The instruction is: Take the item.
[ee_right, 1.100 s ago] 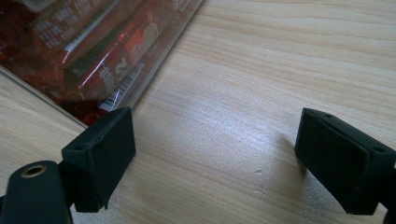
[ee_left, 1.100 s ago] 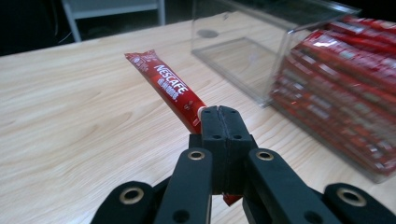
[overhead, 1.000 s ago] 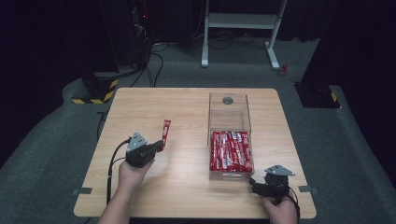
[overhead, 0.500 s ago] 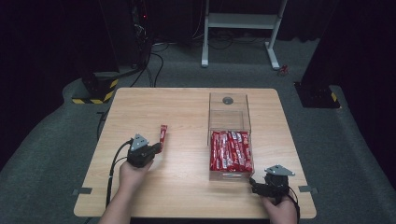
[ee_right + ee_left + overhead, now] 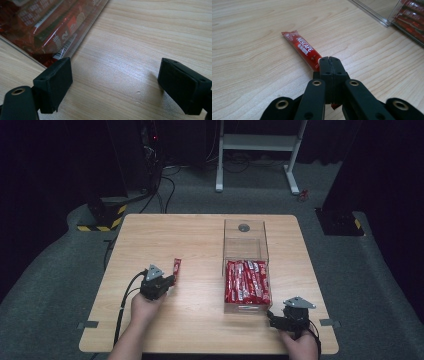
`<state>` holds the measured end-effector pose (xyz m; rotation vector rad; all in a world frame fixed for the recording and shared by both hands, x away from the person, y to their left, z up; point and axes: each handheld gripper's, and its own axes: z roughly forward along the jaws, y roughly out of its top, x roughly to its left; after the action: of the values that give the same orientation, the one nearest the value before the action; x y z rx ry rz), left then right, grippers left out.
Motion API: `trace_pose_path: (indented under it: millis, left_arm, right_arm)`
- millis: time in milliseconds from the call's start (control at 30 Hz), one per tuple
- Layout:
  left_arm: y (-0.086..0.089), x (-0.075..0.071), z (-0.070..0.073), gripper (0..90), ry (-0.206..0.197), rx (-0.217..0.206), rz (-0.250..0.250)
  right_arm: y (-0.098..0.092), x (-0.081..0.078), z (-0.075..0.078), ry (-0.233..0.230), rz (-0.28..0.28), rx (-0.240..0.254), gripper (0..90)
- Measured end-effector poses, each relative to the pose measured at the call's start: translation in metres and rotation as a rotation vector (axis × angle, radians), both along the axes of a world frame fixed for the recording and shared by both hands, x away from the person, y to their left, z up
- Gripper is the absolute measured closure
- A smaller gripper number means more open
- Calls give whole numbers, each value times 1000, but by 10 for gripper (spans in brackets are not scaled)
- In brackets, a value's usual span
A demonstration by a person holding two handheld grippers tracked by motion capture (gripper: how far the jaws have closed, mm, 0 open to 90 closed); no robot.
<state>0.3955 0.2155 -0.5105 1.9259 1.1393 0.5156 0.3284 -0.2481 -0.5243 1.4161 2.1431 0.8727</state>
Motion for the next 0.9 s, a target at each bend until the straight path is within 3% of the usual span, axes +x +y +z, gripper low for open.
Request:
trace_pose_path:
  millis: [300, 433, 533, 700, 900]
  left_arm:
    - [-1, 3, -7, 890, 53, 40, 4]
    - [-2, 3, -9, 878, 52, 48, 4]
    - [-2, 3, -9, 767, 55, 49, 16]
    - [-2, 0, -5, 693, 38, 26, 27]
    - [1, -9, 8, 586, -10, 11, 22]
  right_arm:
    - [0, 0, 0, -1, 1, -1, 124]
    - [0, 0, 0, -1, 1, -1, 124]
    - [0, 0, 0, -2, 3, -1, 125]
    - [0, 0, 0, -2, 3, -1, 126]
    - [0, 0, 0, -2, 4, 1, 126]
